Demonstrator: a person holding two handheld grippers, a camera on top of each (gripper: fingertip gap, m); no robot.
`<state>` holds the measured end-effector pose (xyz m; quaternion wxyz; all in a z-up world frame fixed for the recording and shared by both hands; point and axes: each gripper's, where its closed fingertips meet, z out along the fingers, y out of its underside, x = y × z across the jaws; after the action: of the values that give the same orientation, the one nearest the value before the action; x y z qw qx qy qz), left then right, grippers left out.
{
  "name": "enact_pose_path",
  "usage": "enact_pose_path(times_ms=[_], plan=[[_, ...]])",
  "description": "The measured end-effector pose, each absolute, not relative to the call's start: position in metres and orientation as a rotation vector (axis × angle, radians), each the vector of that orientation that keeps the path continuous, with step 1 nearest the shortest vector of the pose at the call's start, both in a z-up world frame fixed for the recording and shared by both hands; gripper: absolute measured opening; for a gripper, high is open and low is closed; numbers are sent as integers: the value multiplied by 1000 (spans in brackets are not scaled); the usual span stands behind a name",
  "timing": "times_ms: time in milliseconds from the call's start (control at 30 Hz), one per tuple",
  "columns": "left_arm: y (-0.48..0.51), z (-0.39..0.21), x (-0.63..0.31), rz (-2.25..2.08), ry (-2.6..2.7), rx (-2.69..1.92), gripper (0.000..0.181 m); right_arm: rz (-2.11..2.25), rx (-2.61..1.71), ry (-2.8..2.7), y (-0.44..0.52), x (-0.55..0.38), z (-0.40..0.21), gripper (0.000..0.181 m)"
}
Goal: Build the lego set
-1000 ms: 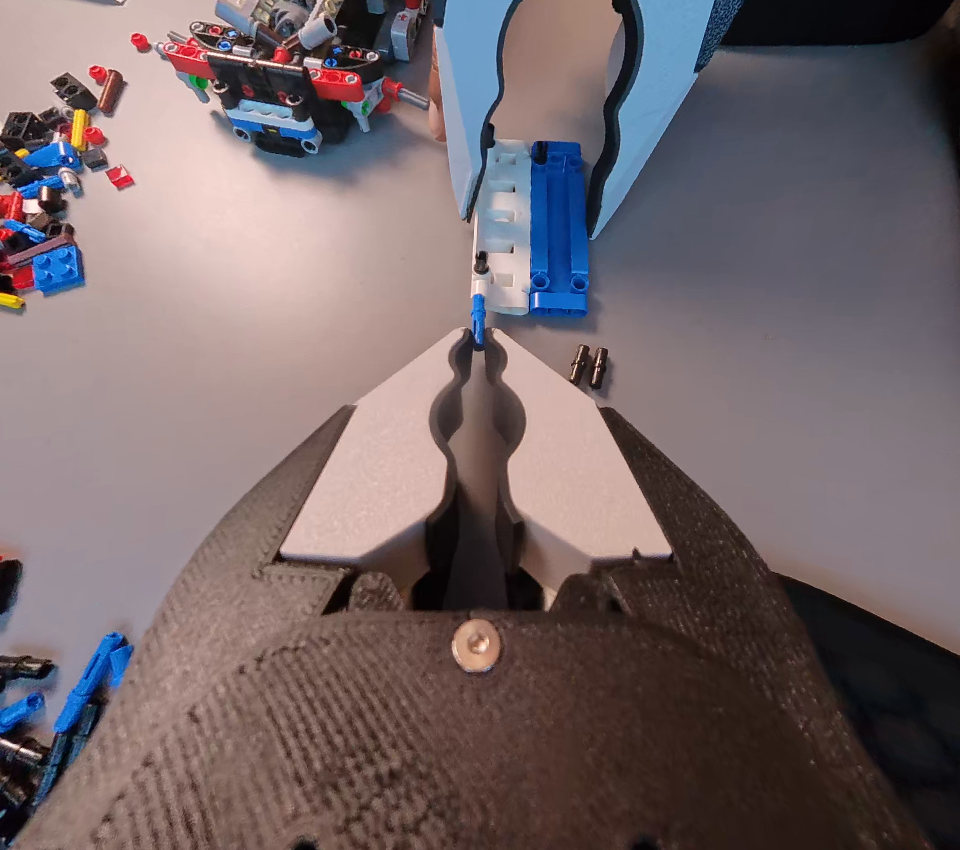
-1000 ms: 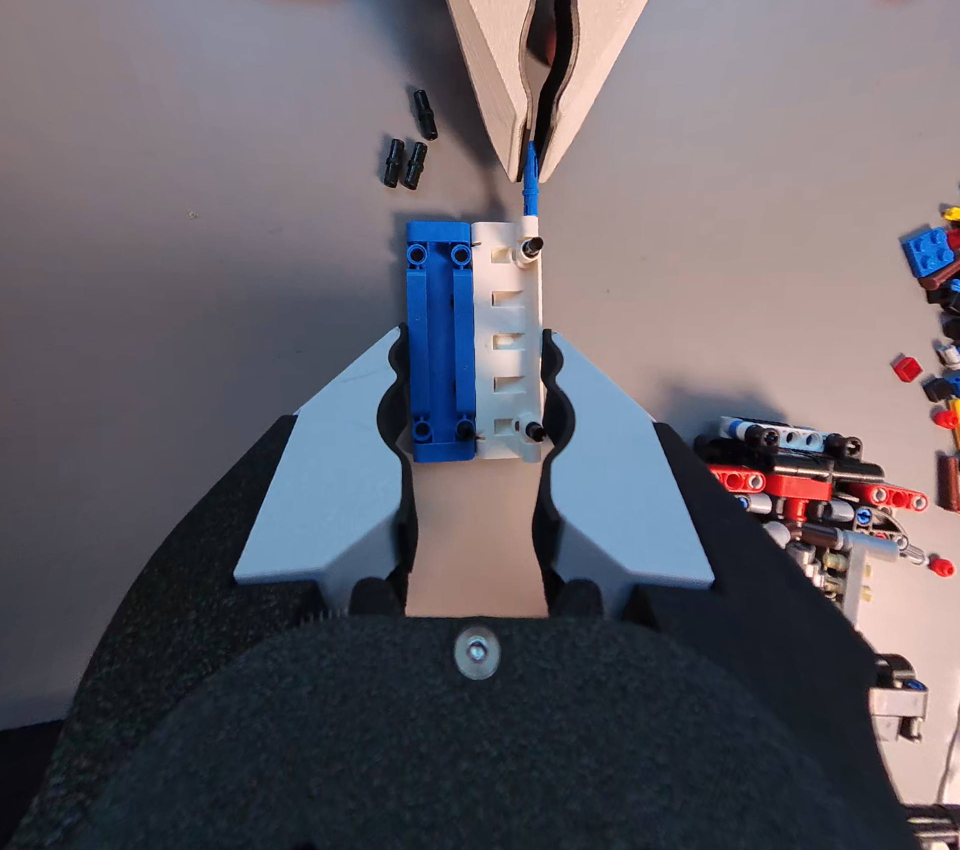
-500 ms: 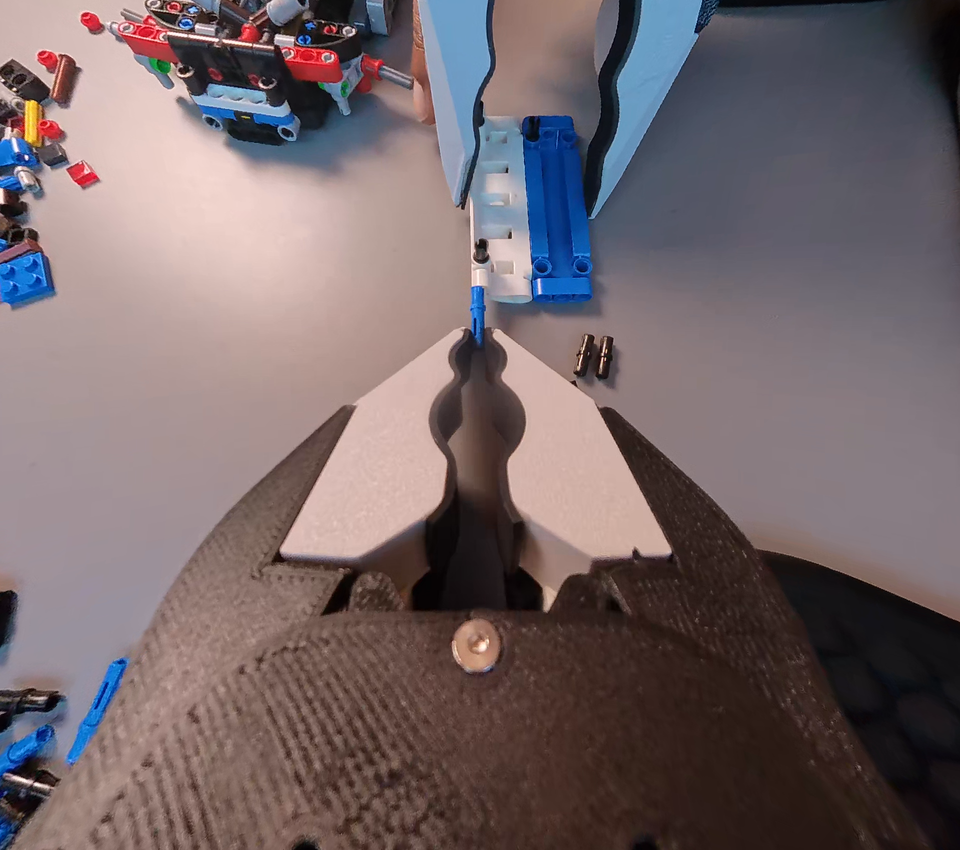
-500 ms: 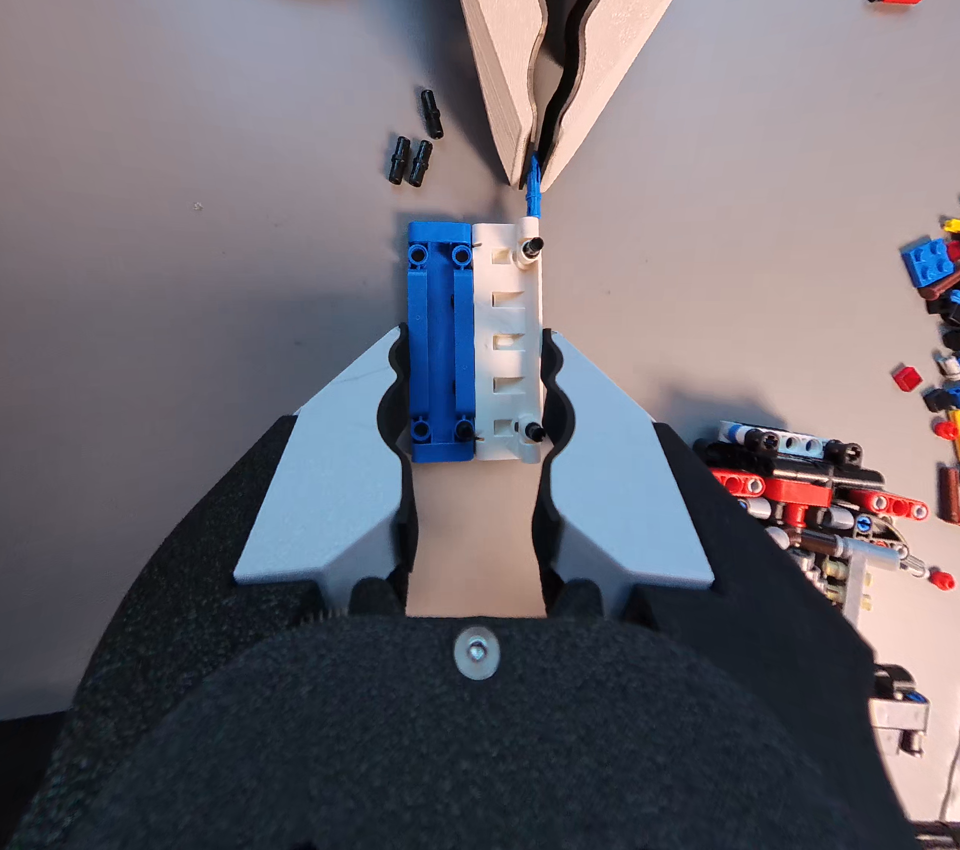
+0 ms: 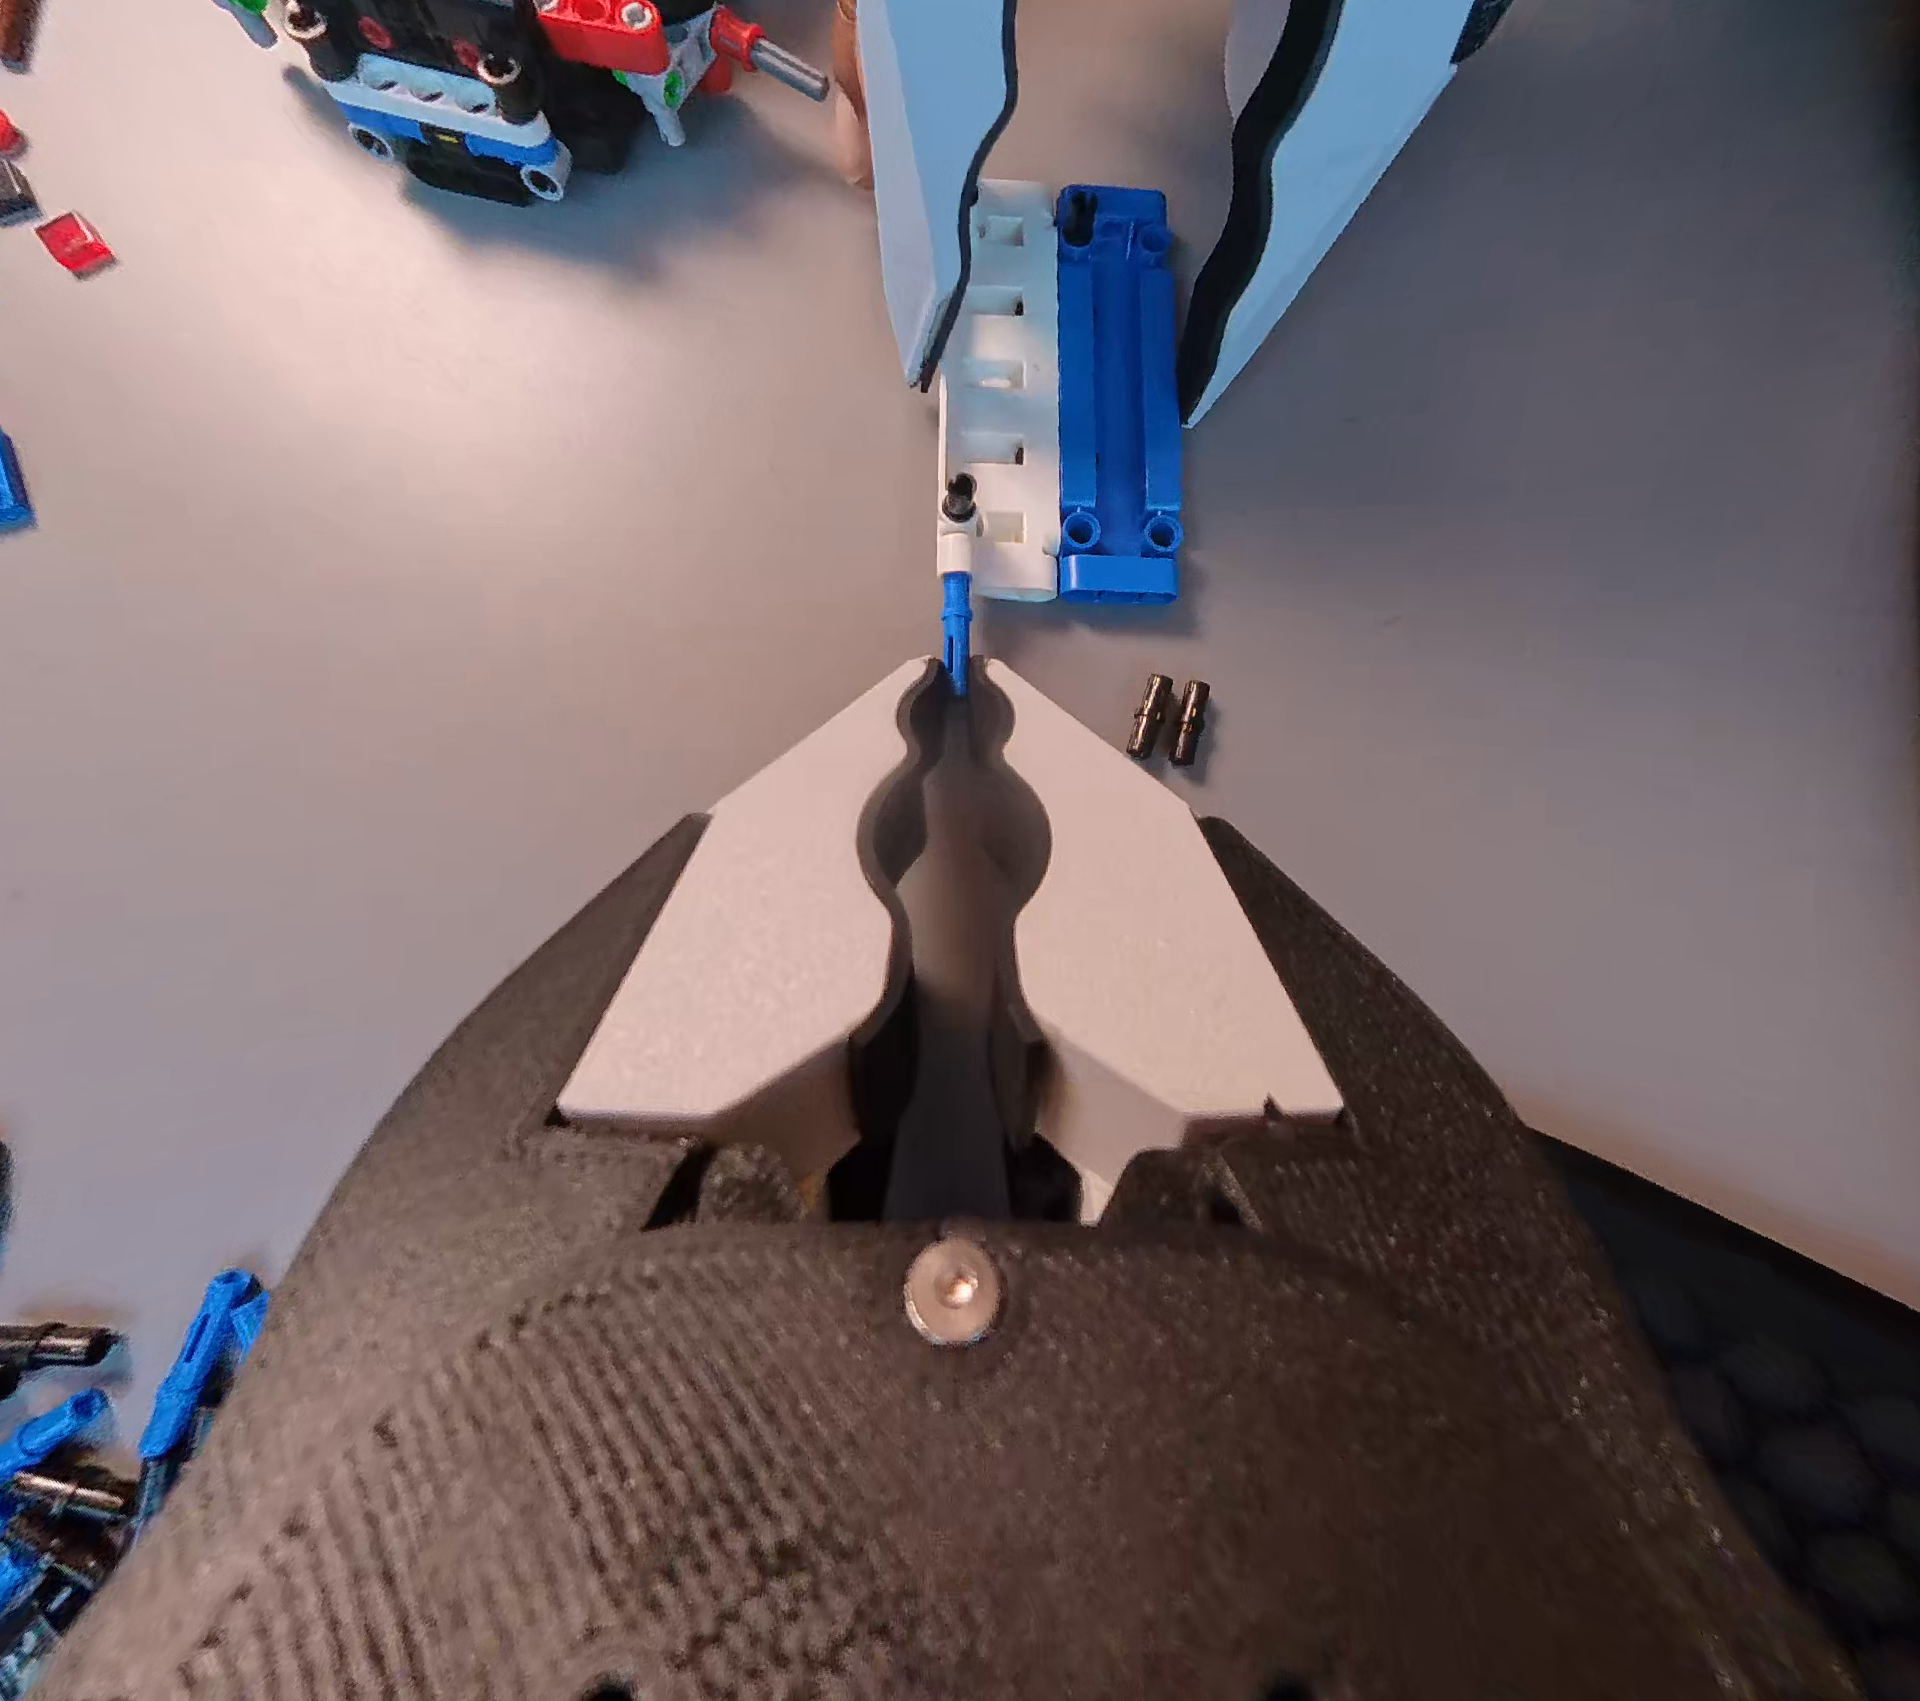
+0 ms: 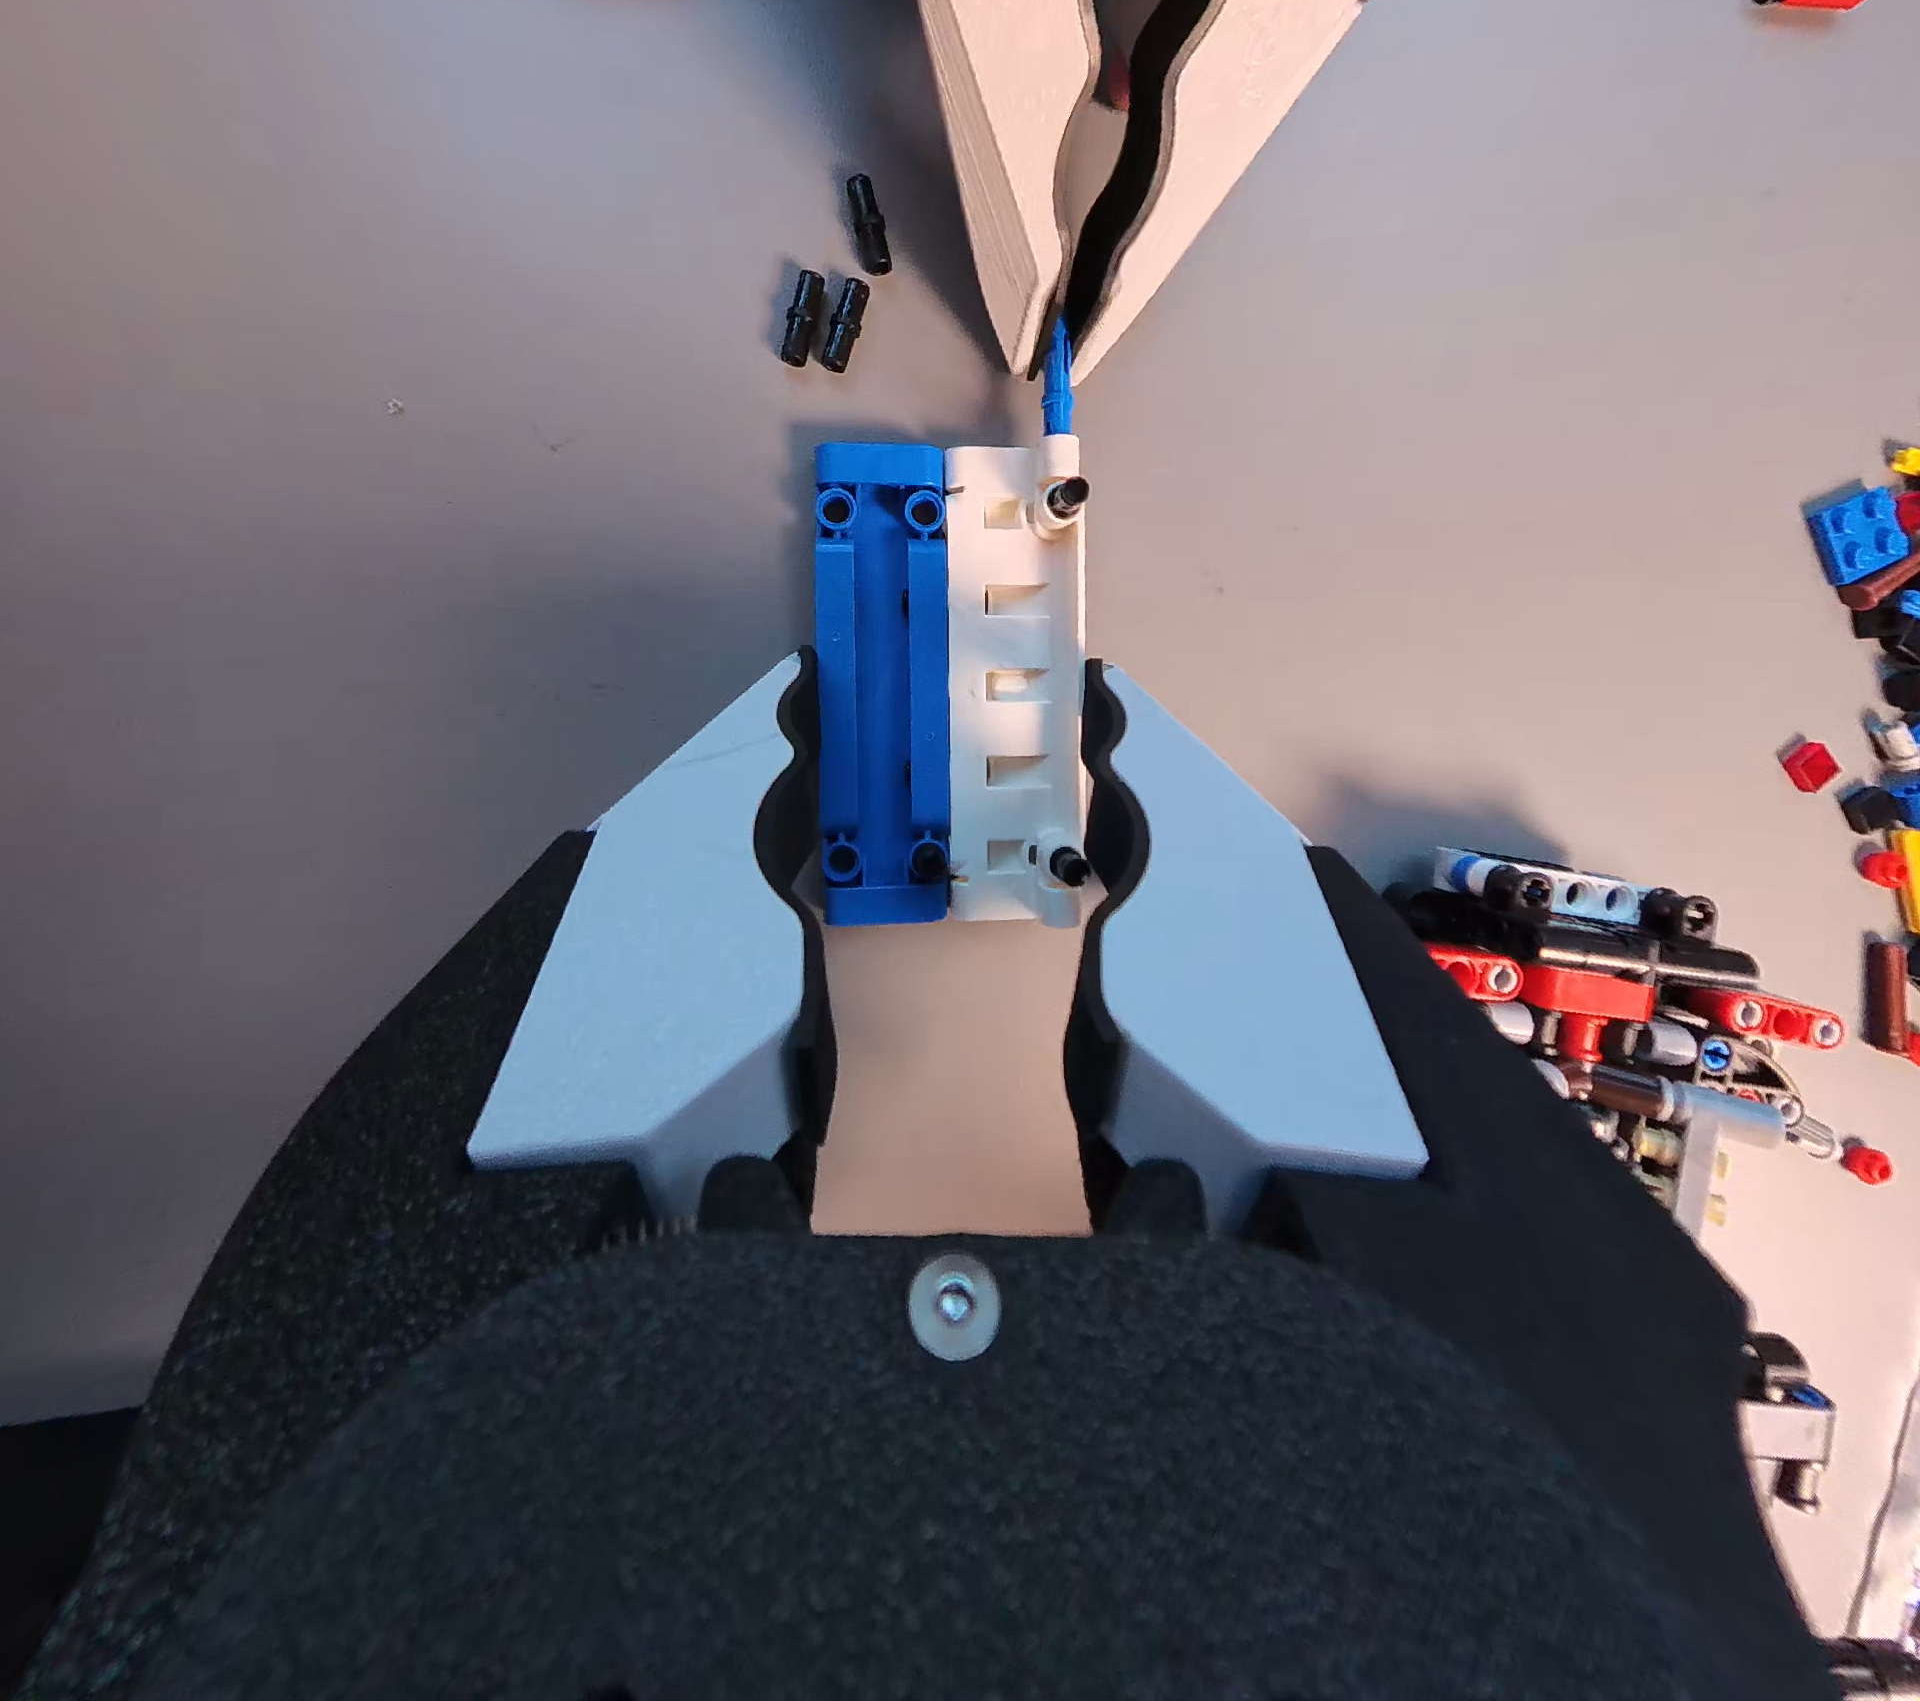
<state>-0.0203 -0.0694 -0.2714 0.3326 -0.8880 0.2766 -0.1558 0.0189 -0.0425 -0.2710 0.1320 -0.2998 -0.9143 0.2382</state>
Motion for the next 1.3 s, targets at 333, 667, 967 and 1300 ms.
enact_pose_path(times_ms=[333, 667, 967, 1300], plan=[[-68, -266, -20, -457, 758, -2373, 1, 634, -840, -2705, -44, 19, -272, 48], [-70, -270, -18, -533, 727, -2301, 1, 684, -857, -2691, -46, 20, -272, 48], [-63, -263, -19, -589, 554, -2216, 1, 695, -872, -2679, -45, 19, -272, 48], [-64, -270, -14, -251, 850, -2118, 1, 716, -864, -2685, -48, 23, -272, 48]])
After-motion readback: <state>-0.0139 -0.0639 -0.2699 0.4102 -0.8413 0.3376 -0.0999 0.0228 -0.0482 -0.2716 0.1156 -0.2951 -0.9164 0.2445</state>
